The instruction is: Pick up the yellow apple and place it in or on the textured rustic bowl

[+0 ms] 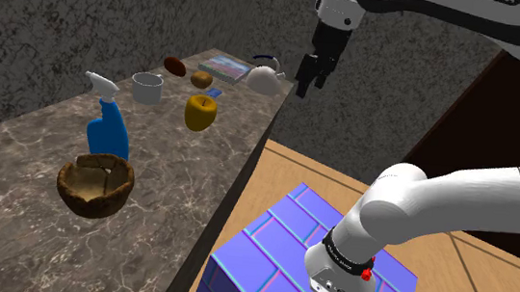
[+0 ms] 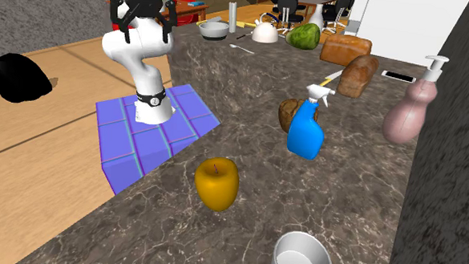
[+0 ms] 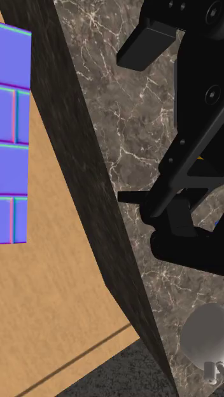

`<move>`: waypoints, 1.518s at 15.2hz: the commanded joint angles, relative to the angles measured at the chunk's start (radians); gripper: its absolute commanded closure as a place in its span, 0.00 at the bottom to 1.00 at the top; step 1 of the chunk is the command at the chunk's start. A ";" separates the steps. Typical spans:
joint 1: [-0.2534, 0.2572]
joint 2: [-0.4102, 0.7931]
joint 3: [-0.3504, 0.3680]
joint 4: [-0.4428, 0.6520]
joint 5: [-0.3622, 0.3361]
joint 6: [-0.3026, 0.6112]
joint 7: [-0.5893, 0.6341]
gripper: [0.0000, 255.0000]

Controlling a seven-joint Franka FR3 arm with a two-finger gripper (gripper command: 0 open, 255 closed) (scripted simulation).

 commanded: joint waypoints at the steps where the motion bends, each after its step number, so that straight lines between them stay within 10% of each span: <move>1: 0.000 0.000 0.000 0.000 0.000 0.000 0.000 0.00; 23: 0.144 0.662 -0.135 0.176 0.018 0.701 -0.587 0.00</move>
